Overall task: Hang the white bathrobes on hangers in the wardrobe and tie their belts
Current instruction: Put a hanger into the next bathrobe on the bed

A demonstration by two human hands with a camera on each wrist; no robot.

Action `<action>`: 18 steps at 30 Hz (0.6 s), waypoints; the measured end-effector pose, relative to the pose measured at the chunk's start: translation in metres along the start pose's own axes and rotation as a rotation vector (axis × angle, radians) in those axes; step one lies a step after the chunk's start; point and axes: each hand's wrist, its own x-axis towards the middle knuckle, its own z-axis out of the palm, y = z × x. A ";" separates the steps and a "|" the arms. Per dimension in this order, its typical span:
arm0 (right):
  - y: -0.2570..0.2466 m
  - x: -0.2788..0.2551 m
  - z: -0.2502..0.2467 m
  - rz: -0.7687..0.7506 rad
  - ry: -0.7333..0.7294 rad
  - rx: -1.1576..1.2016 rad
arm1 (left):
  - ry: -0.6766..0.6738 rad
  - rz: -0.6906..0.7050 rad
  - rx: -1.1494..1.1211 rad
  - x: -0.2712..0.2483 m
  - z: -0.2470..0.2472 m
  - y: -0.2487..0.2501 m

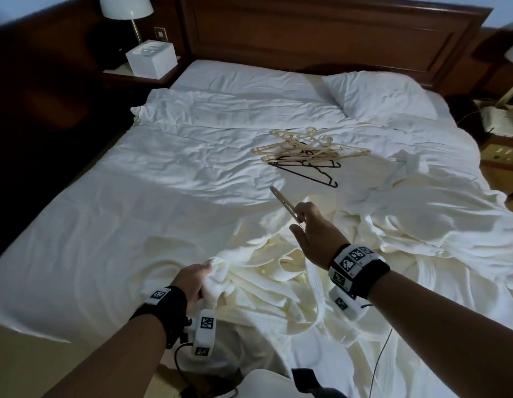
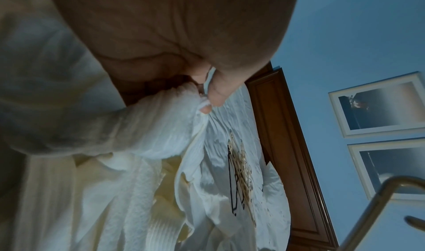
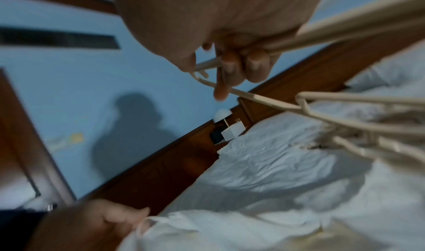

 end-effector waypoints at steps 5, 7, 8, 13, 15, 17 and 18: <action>-0.011 0.000 0.016 0.151 -0.179 0.132 | -0.025 -0.005 -0.110 0.000 -0.001 0.007; -0.014 -0.005 0.027 0.074 -0.309 0.004 | -0.045 0.000 -0.121 0.000 -0.001 0.010; -0.015 -0.007 0.034 0.017 -0.362 -0.069 | -0.064 0.008 -0.118 -0.001 -0.001 0.012; -0.035 -0.016 0.056 -0.205 -0.617 -0.307 | -0.110 0.085 0.000 -0.006 0.002 0.016; -0.045 -0.017 0.061 -0.286 -0.689 -0.377 | -0.141 0.141 0.063 -0.003 0.003 0.015; -0.051 -0.018 0.069 -0.349 -0.754 -0.403 | -0.191 0.201 0.185 -0.003 0.006 0.016; -0.053 -0.019 0.073 -0.377 -0.788 -0.406 | -0.199 0.252 0.249 -0.005 0.008 0.018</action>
